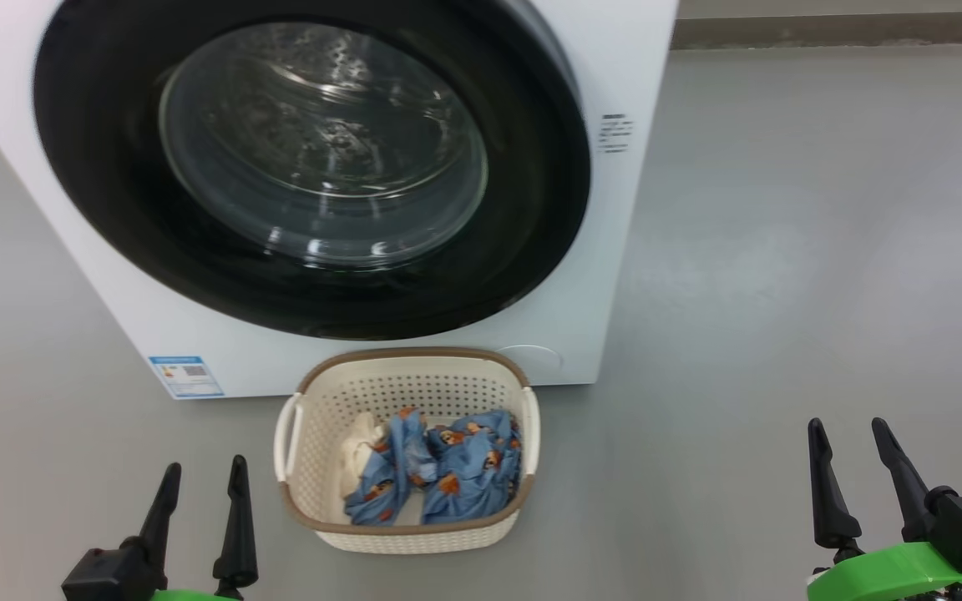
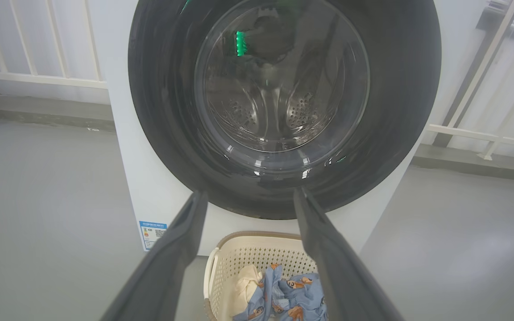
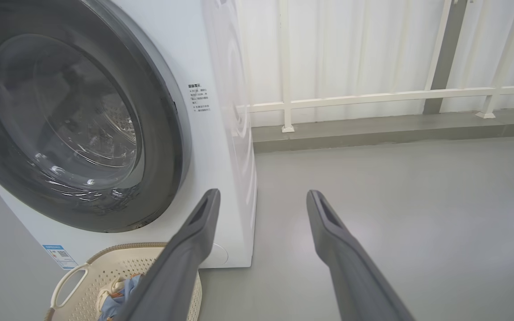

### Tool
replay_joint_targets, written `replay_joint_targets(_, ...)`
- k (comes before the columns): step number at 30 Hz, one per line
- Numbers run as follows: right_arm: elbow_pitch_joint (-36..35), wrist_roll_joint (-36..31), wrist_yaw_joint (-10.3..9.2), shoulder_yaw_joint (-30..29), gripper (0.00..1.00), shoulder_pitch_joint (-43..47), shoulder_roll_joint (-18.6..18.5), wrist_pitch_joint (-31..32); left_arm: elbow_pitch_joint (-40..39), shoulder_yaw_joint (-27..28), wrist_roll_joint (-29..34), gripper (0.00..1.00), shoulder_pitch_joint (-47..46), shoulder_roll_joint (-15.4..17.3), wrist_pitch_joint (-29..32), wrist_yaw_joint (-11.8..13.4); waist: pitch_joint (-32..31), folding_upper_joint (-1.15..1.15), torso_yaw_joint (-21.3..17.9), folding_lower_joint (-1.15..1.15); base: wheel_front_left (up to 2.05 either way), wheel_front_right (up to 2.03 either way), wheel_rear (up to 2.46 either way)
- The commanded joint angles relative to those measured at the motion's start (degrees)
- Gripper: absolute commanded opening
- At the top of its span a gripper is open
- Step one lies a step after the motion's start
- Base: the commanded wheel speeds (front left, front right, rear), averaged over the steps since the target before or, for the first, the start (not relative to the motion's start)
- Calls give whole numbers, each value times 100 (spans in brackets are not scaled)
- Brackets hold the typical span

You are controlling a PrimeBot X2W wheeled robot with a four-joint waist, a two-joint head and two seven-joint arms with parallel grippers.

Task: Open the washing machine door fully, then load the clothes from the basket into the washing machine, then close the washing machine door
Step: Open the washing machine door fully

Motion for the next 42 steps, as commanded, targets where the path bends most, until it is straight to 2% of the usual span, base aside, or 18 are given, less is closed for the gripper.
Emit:
replay_joint_targets(1,-146,-31,33,82,100,-179,-72,-71,-177,147,-29,100,-238,54,-69,2,4,0,1,0,123,123,-246)
replay_joint_targets(11,-129,2,33,86,100,-197,-70,-71,-98,100,-285,100,-254,49,-69,2,30,0,-3,0,86,86,-171)
replay_joint_targets(23,-123,88,33,121,100,-296,-69,-71,-66,13,-325,100,-263,44,-69,2,59,0,10,0,11,11,-23)
replay_joint_targets(24,-147,329,33,137,96,-403,-68,-71,-65,-8,-339,100,-254,42,-69,2,72,0,5,0,0,0,0)
replay_joint_targets(25,-154,499,33,155,42,-466,-68,-71,-66,-20,-347,100,-249,41,-69,2,81,0,4,0,0,0,0)
replay_joint_targets(26,-158,631,33,171,0,-537,-68,-71,-67,-30,-355,100,-245,40,-69,2,91,0,3,0,0,0,0)
replay_joint_targets(33,-209,1715,33,199,0,-1273,-68,-71,-75,-126,-405,100,-304,35,-69,2,224,0,64,0,0,0,0)
replay_joint_targets(42,-188,3570,33,517,0,-2653,-181,-71,-86,-255,-431,100,-566,32,-69,2,611,0,285,0,0,0,0)
